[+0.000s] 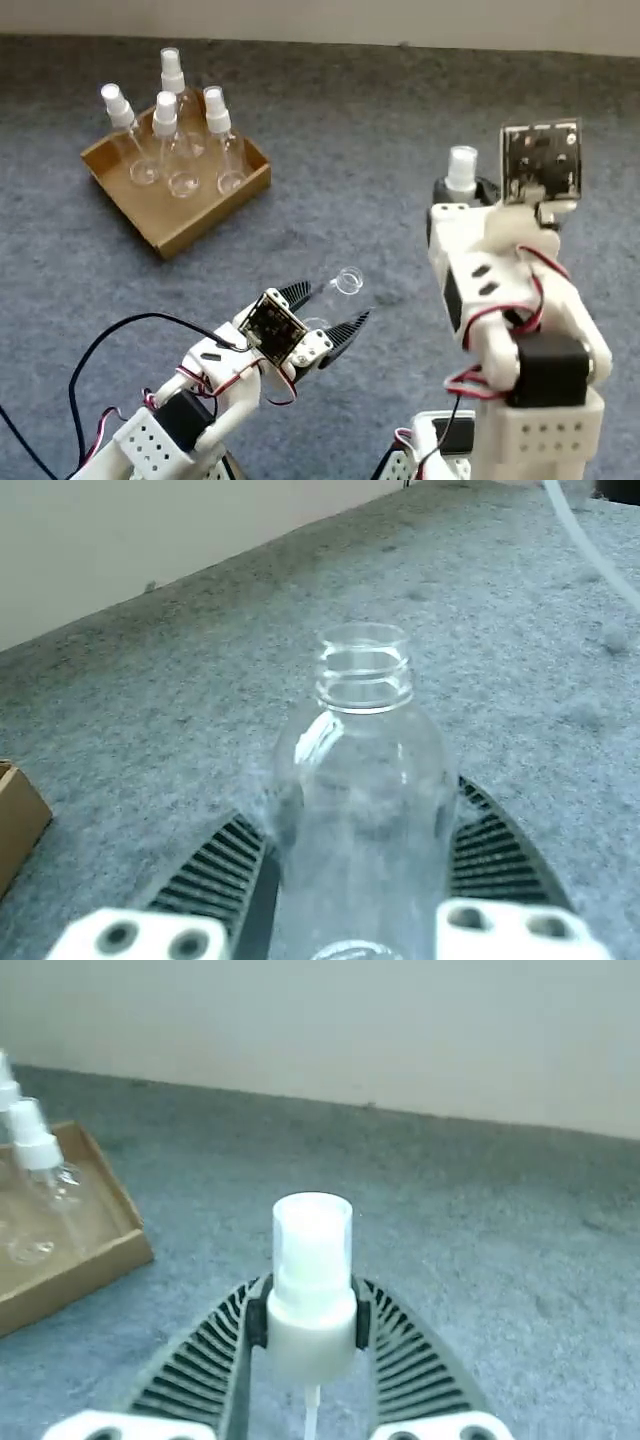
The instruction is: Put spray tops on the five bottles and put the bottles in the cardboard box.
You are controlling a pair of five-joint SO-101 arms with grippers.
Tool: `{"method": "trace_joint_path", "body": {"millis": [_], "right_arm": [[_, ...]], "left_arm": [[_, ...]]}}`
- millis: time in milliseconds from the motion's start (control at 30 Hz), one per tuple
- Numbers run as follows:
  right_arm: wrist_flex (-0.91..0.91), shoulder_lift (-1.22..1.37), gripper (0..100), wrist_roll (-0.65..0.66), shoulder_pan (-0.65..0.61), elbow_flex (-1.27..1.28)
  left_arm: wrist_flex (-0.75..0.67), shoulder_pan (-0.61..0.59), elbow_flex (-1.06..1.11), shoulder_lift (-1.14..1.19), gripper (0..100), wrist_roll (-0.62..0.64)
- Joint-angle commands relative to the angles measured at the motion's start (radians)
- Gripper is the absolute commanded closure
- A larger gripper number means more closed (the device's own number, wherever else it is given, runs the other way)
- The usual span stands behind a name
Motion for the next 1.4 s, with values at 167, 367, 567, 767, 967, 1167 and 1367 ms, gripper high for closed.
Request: {"method": "trace_joint_path", "body": {"millis": [167,367,567,767,967,1167,1367], "right_arm": [[-0.053,-0.143,98.1,-0.041,-0.199,-0.062],[-0.159,-0.205,98.1,-0.241,-0.199,-0.061],[-0.234,-0.229,98.1,-0.361,-0.2,0.007],[-0.456,-0.229,98.1,-0.382,-0.2,0.24],[-0.467,-0.231,98.1,-0.382,-0.202,0.311],[-0.464,-0.231,98.1,-0.384,-0.202,0.317],[-0.387,-0.231,98.1,-0.379,-0.209,0.317]], "left_arm": [[0.0,0.012,0.027,-0.019,94,0.006],[0.0,0.012,0.027,-0.019,94,0.006],[0.0,0.012,0.027,-0.019,94,0.006],[0.025,0.012,0.027,-0.021,94,0.006],[0.026,0.012,0.027,-0.025,94,0.006],[0.025,0.01,0.027,-0.028,94,0.006],[0.021,-0.085,0.025,-0.028,94,0.009]]}}
